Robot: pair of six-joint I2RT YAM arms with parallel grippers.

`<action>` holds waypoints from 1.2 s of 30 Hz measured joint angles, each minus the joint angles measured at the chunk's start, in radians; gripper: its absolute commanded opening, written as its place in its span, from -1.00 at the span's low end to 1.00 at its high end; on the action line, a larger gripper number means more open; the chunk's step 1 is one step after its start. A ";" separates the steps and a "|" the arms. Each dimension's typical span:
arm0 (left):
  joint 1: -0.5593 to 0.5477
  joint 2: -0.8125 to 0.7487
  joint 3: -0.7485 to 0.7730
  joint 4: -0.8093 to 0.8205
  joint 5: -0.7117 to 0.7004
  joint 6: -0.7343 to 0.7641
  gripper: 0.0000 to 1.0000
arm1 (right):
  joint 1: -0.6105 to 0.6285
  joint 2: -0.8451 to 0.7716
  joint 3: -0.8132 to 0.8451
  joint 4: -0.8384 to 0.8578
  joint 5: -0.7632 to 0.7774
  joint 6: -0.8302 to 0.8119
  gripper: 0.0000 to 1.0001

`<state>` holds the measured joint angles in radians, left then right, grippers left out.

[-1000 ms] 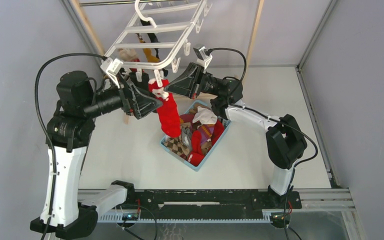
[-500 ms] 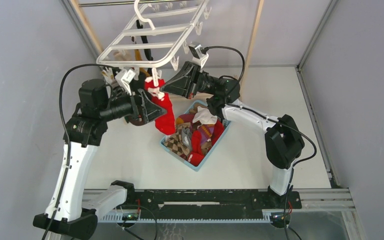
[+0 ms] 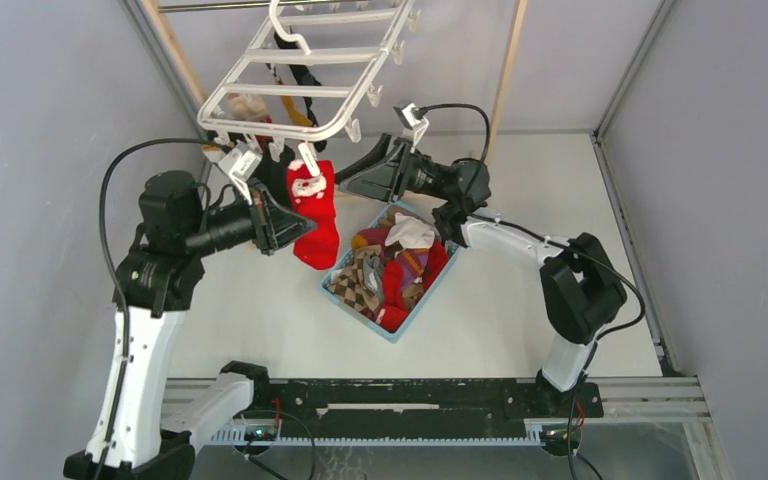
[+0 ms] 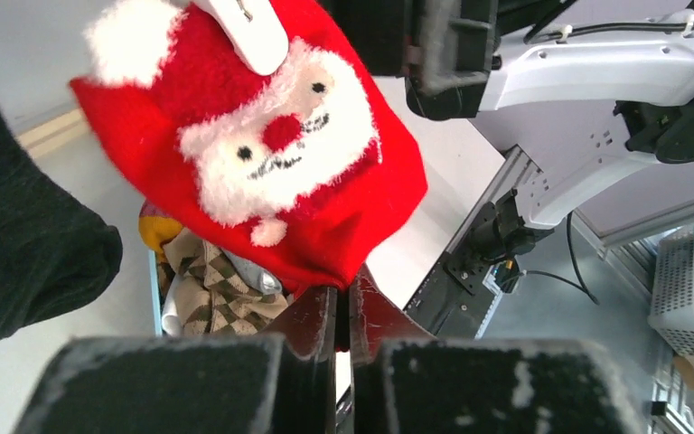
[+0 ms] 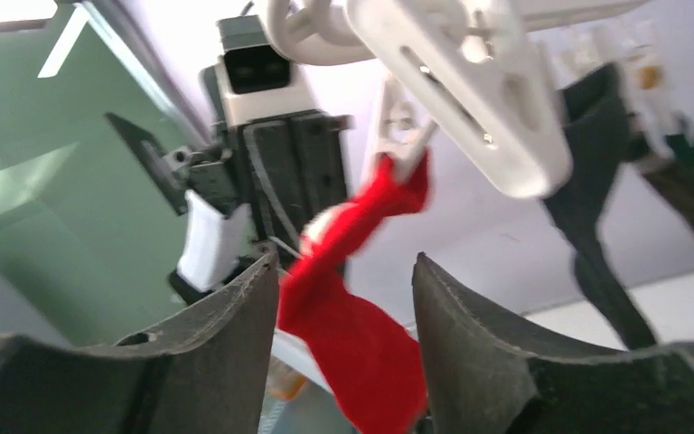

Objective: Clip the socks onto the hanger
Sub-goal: Clamp the sock onto the hanger, then open the clamp at the hanger.

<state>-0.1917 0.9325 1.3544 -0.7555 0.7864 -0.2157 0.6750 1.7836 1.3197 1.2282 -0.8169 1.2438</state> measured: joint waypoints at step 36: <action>0.009 -0.069 0.037 -0.133 -0.086 0.045 -1.00 | -0.013 -0.237 0.015 -0.673 0.371 -0.917 0.04</action>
<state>-0.1825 0.8635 1.3911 -0.8883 0.7002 -0.1711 0.6617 1.5471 1.3350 0.5556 -0.4458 0.3271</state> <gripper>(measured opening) 0.046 0.541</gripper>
